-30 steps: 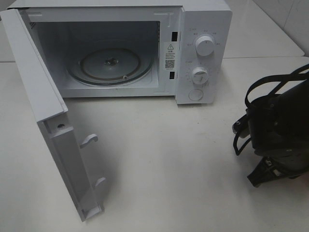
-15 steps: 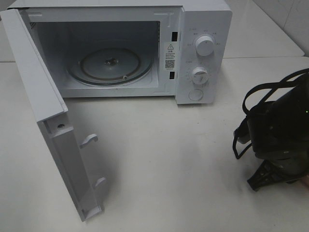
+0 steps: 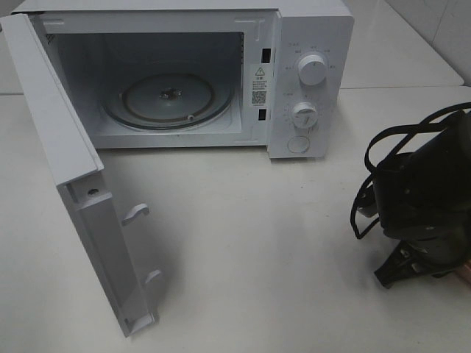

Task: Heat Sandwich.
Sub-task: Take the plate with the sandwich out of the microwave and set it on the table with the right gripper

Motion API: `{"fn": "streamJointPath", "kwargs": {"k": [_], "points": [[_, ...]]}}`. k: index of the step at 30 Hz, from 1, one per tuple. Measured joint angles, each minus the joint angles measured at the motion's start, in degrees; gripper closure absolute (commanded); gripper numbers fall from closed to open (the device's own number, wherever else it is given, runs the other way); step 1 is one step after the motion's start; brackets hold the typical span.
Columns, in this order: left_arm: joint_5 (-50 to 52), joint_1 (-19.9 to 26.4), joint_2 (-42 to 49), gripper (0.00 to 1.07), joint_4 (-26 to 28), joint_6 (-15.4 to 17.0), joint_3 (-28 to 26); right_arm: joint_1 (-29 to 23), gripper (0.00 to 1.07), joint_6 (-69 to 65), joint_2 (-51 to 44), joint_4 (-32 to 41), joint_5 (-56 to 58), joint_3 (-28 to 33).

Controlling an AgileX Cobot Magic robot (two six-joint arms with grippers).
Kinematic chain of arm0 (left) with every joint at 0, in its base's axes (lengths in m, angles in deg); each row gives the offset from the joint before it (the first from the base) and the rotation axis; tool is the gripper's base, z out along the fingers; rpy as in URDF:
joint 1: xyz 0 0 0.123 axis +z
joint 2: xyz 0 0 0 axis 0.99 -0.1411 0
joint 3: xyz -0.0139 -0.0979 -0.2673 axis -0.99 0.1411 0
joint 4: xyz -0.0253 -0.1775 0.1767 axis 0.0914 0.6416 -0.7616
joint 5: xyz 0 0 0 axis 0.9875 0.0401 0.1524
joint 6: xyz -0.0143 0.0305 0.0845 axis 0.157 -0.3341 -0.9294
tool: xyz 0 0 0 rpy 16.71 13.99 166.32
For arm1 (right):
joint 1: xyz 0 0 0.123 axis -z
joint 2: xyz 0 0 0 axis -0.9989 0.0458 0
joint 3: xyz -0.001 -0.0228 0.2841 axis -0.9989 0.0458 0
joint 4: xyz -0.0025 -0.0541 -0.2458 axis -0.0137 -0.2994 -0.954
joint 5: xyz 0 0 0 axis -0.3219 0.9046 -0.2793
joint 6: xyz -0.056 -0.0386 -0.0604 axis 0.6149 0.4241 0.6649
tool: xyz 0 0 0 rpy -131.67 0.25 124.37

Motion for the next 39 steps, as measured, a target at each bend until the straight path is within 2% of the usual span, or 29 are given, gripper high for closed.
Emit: {"fn": "streamJointPath", "kwargs": {"k": [2,5,12,14,17,19,21,24,31,39], "points": [[0.0,0.0,0.0,0.1,0.0,0.0,0.0,0.0,0.8,0.11,0.0,0.29,0.11,0.0],[0.0,0.0,0.0,0.1,0.0,0.0,0.0,0.0,0.67,2.12,-1.66,2.23,0.29,0.0],[0.0,0.0,0.0,0.1,0.0,0.0,0.0,0.0,0.52,6.13,-6.59,5.04,0.23,0.06],[0.0,0.0,0.0,0.1,0.0,0.0,0.0,0.0,0.45,9.51,-9.63,7.62,0.29,0.11],[0.0,0.0,0.0,0.1,0.0,0.0,0.0,0.0,0.41,12.15,-11.69,9.91,0.17,0.11],[0.0,0.0,0.0,0.1,0.0,0.0,0.0,0.0,0.35,16.79,-15.3,14.09,-0.17,0.11],[0.0,0.0,0.0,0.1,0.0,0.0,0.0,0.0,0.34,18.68,-16.27,15.41,-0.34,0.11],[0.0,0.0,0.0,0.1,0.0,0.0,0.0,0.0,0.3,25.84,-21.26,21.14,-1.03,0.11],[0.0,0.0,0.0,0.1,0.0,0.0,0.0,0.0,0.31,34.09,-28.65,27.85,-1.09,0.11],[0.0,0.0,0.0,0.1,0.0,0.0,0.0,0.0,0.31,44.69,-41.48,38.33,0.97,0.11]]}}
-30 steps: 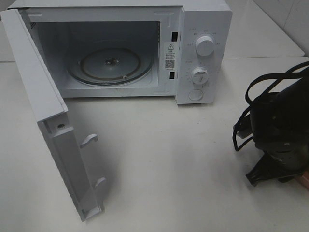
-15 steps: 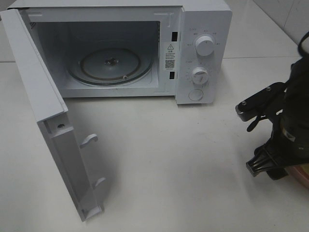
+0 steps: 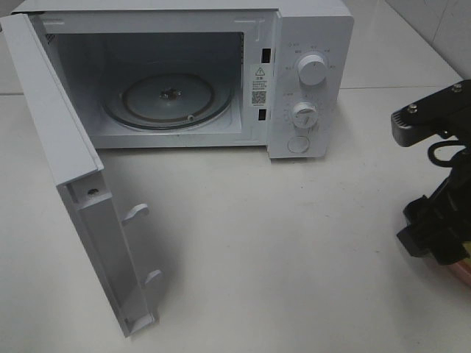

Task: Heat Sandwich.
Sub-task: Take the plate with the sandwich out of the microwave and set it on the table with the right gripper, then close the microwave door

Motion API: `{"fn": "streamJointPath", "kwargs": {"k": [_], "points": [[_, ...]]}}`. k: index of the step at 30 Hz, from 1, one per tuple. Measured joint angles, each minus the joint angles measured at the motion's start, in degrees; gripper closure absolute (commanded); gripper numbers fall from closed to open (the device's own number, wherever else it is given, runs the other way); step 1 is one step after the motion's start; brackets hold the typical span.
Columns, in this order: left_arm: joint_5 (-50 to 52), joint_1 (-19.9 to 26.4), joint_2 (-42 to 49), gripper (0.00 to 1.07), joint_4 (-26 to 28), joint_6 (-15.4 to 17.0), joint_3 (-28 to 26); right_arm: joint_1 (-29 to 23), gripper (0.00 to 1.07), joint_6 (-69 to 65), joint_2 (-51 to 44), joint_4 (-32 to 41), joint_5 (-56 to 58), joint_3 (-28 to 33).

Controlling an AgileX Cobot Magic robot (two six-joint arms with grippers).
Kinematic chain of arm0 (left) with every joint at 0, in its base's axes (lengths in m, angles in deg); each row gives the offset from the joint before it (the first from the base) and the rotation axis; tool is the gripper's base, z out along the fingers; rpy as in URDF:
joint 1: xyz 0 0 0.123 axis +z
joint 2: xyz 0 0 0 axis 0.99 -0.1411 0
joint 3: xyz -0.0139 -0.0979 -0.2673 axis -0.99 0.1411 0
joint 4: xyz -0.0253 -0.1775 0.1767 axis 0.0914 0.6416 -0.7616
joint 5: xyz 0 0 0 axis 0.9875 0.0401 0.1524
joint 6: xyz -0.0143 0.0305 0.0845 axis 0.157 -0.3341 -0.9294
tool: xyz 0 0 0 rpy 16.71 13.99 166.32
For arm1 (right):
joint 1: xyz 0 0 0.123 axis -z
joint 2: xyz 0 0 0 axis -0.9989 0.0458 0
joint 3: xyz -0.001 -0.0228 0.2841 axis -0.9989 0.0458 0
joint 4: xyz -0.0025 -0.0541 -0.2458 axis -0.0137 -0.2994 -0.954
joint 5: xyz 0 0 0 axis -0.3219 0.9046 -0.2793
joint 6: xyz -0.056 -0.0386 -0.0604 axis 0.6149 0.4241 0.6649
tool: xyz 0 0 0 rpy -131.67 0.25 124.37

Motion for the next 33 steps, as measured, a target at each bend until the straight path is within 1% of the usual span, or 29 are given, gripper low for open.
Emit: {"fn": "streamJointPath", "kwargs": {"k": [1,5,6,7,10,11,16,20,24,25,31,33], "points": [[0.0,0.0,0.0,0.1,0.0,0.0,0.0,0.0,0.31,0.0,0.0,0.0,0.0,0.0],[0.0,0.0,0.0,0.1,0.0,0.0,0.0,0.0,0.31,6.36,-7.73,5.84,2.58,0.0],[0.0,0.0,0.0,0.1,0.0,0.0,0.0,0.0,0.31,6.36,-7.73,5.84,2.58,0.0],[0.0,0.0,0.0,0.1,0.0,0.0,0.0,0.0,0.31,9.0,-10.71,7.85,3.72,0.0],[0.0,0.0,0.0,0.1,0.0,0.0,0.0,0.0,0.31,12.2,-15.41,10.31,5.79,0.0],[0.0,0.0,0.0,0.1,0.0,0.0,0.0,0.0,0.31,13.69,-18.74,11.75,7.05,0.0],[0.0,0.0,0.0,0.1,0.0,0.0,0.0,0.0,0.31,14.84,-23.26,12.61,8.71,0.0],[0.0,0.0,0.0,0.1,0.0,0.0,0.0,0.0,0.31,15.18,-30.88,12.89,12.2,0.0],[0.0,0.0,0.0,0.1,0.0,0.0,0.0,0.0,0.31,15.18,-34.09,13.01,13.81,0.0],[0.0,0.0,0.0,0.1,0.0,-0.06,0.0,0.0,0.31,15.18,-36.5,13.06,14.67,0.0],[0.0,0.0,0.0,0.1,0.0,-0.06,0.0,0.23,0.31,15.18,-42.17,13.18,14.78,0.0],[0.0,0.0,0.0,0.1,0.0,-0.06,0.0,1.43,0.31,15.18,-43.77,13.69,14.84,0.0]]}}
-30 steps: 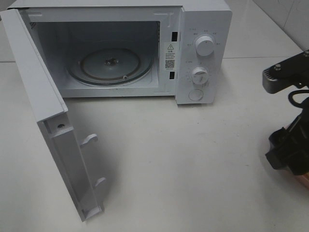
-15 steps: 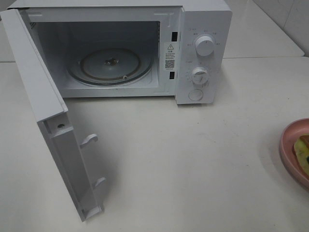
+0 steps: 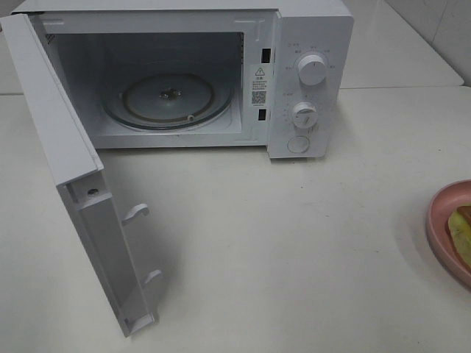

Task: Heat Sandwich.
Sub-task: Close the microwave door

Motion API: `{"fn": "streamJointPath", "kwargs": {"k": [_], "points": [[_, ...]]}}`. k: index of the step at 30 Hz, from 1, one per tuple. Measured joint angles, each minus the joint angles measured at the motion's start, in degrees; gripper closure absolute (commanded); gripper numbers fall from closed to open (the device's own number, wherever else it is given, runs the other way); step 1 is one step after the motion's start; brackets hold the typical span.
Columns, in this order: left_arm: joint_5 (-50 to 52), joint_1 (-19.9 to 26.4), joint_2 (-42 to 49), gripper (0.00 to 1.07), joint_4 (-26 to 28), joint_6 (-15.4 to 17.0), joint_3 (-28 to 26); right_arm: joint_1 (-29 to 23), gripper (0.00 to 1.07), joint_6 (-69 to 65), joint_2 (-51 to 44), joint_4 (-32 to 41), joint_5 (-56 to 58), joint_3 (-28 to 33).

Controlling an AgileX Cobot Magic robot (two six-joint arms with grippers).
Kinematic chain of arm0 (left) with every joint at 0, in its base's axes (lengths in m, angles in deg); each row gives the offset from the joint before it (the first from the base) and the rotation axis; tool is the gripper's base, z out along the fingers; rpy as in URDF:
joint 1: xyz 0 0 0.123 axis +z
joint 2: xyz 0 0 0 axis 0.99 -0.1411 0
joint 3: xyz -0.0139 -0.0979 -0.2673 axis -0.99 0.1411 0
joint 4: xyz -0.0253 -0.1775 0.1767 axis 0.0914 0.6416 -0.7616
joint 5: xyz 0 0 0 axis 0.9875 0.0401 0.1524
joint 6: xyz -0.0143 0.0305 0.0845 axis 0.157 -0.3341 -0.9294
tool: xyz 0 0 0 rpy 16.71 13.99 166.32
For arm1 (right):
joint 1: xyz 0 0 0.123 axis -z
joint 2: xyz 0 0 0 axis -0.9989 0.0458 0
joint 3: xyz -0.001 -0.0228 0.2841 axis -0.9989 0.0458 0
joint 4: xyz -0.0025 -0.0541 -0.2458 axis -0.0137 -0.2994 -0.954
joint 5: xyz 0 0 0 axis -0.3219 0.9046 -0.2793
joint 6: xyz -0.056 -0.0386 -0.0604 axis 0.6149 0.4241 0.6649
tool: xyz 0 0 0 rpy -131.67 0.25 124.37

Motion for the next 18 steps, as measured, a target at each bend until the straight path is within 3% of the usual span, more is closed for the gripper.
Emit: {"fn": "streamJointPath", "kwargs": {"k": [10,18], "points": [[0.0,0.0,0.0,0.1,0.0,0.0,0.0,9.91,0.31,1.09,-6.82,1.38,0.0,0.11],[0.0,0.0,0.0,0.1,0.0,0.0,0.0,15.24,0.31,1.32,-12.03,1.78,-0.06,5.21]]}}
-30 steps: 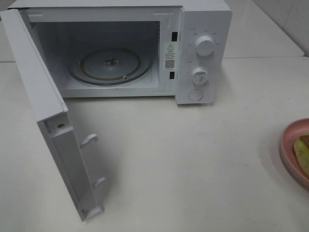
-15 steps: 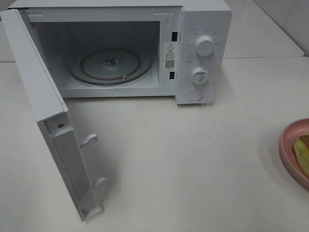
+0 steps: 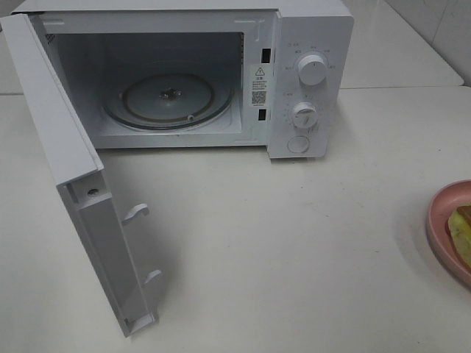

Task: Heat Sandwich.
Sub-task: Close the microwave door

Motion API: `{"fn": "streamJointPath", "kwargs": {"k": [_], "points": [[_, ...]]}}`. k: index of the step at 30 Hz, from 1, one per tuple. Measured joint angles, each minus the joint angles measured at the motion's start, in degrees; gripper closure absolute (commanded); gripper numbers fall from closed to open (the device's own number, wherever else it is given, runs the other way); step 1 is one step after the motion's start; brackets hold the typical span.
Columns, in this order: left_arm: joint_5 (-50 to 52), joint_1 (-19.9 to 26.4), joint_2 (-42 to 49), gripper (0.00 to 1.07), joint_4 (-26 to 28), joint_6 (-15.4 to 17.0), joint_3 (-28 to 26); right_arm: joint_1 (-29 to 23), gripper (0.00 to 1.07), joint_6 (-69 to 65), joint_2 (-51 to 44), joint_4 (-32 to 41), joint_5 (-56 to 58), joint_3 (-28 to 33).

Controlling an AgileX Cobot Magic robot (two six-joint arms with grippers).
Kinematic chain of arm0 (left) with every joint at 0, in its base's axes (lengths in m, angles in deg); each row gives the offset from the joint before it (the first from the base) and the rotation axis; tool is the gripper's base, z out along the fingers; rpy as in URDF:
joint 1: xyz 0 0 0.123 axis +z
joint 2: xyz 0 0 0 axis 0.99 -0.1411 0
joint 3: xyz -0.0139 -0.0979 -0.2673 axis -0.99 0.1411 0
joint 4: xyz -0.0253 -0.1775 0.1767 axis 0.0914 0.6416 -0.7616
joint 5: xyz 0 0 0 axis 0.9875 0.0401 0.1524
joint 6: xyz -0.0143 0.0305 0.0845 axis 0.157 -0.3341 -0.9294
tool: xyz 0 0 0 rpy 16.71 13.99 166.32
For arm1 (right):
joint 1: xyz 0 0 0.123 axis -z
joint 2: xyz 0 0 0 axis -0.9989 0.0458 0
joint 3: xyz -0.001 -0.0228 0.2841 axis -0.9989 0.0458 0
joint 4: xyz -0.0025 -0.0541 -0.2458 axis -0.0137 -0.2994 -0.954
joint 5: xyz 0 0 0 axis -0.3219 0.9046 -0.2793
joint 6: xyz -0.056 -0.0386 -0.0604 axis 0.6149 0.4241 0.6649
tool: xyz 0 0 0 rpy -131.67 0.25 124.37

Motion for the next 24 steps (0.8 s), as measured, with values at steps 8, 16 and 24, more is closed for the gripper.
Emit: {"fn": "streamJointPath", "kwargs": {"k": [8,16,24], "points": [[0.0,0.0,0.0,0.1,0.0,0.0,0.0,4.53,0.31,0.06,-7.45,0.06,-0.34,3.04],[0.0,0.0,0.0,0.1,0.0,0.0,0.0,7.33,0.31,0.06,-12.2,0.06,-0.34,3.15],[0.0,0.0,0.0,0.1,0.0,0.0,0.0,7.45,0.31,0.11,-12.2,0.06,-0.34,3.21]]}}
